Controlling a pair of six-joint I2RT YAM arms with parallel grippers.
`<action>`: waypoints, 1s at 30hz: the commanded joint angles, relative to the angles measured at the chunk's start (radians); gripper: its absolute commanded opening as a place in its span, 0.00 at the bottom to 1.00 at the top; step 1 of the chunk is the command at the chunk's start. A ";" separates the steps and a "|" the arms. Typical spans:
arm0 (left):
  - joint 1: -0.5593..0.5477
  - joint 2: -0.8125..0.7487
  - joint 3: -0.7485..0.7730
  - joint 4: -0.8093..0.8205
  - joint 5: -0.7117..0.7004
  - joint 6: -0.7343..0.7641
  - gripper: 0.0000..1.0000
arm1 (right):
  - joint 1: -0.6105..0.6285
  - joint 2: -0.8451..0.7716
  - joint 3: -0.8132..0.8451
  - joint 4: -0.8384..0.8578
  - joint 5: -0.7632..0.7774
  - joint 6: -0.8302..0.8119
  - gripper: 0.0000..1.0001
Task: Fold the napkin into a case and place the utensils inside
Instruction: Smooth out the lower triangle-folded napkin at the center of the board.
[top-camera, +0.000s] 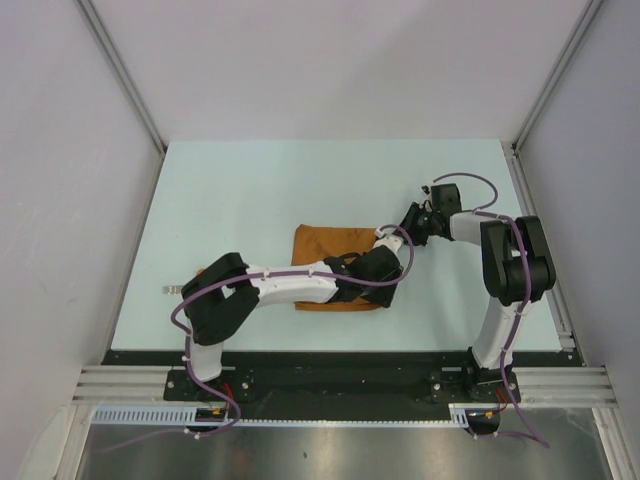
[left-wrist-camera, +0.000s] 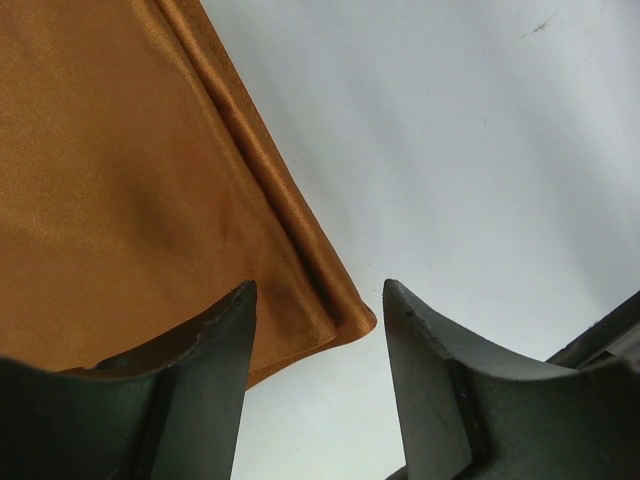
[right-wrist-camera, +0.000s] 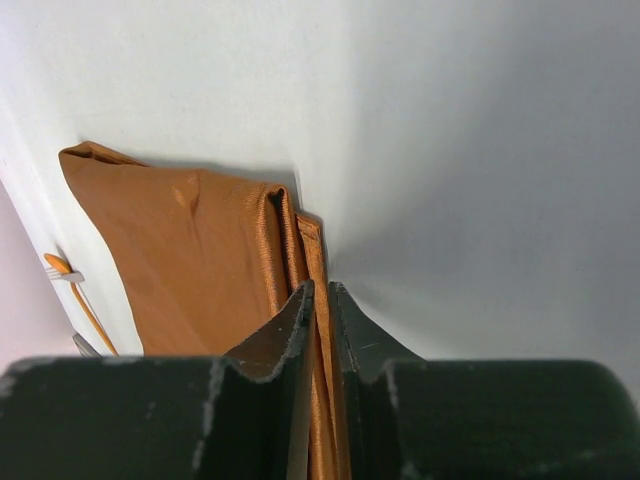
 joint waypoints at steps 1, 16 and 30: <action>-0.020 0.012 0.016 -0.013 -0.005 -0.022 0.61 | 0.000 0.017 0.027 0.034 -0.014 -0.003 0.15; -0.036 0.021 0.012 -0.044 -0.048 -0.043 0.36 | 0.006 0.037 0.030 0.050 -0.036 0.006 0.06; -0.037 -0.026 -0.044 -0.022 -0.028 -0.074 0.26 | 0.012 0.039 0.053 0.041 -0.031 0.014 0.00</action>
